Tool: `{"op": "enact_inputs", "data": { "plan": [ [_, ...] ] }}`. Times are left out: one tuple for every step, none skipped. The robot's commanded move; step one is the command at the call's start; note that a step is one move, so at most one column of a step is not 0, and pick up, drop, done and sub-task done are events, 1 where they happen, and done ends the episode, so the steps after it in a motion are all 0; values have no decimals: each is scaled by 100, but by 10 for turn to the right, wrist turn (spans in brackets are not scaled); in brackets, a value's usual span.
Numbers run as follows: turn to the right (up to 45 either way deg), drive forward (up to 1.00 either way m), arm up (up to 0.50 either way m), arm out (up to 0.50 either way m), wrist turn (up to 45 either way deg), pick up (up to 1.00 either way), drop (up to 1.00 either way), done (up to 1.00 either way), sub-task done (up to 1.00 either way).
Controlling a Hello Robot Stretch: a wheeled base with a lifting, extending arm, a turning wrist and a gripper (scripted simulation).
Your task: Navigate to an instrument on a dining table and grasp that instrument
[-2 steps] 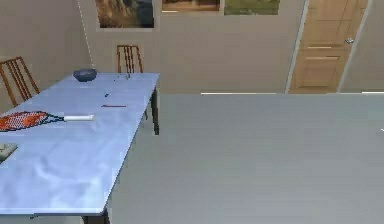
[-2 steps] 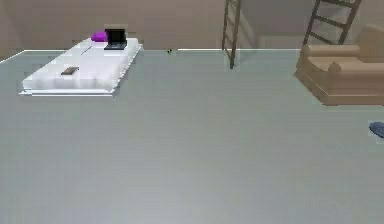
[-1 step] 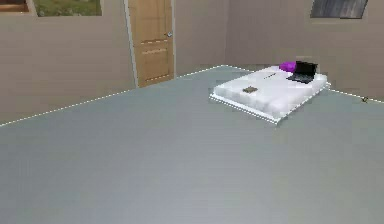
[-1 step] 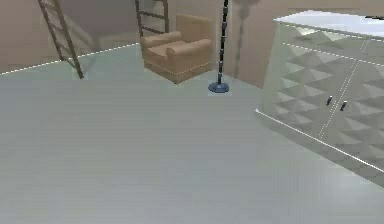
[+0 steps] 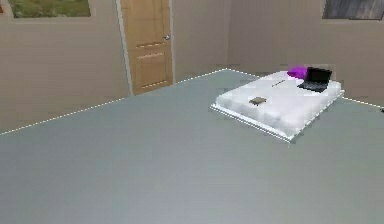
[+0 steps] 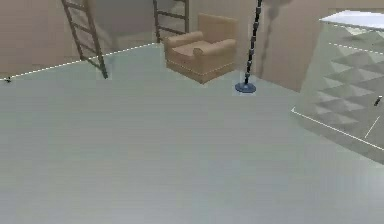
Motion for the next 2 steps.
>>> {"op": "enact_inputs", "data": {
  "plan": [
    [-420,0,0,0,0,0,0,0,0],
    [0,100,0,0,0,0,0,0,0]
  ]
}}
